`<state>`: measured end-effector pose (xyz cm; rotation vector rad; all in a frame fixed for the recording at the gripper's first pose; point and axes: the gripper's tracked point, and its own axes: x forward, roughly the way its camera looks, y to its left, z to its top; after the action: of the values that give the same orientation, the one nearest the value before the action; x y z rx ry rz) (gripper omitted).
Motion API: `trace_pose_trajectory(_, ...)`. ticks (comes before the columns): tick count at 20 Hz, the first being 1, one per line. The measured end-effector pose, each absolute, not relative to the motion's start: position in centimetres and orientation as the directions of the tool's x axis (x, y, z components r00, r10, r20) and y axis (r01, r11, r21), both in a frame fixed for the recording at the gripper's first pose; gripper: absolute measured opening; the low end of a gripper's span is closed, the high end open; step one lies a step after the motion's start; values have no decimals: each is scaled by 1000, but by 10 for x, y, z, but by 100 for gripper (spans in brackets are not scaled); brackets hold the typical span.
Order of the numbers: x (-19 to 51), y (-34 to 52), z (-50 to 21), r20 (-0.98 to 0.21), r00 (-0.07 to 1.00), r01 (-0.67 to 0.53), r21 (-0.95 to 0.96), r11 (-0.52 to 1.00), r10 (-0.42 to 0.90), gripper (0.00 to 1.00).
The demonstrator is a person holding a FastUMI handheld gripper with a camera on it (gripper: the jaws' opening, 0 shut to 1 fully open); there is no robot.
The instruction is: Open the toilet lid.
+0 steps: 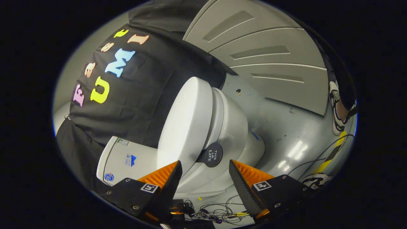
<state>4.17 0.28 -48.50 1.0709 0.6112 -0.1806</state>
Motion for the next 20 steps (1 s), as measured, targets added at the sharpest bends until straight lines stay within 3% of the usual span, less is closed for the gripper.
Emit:
trace_pose_trajectory(7, 59, -5, -500, -488, 856, 401, 834, 378, 168, 66)
trace_pose_trajectory(12, 65, -10, -499, -463, 872, 391, 854, 343, 160, 37)
trace_pose_trajectory(20, 68, -14, -498, -439, 887, 375, 865, 333, 142, 12)
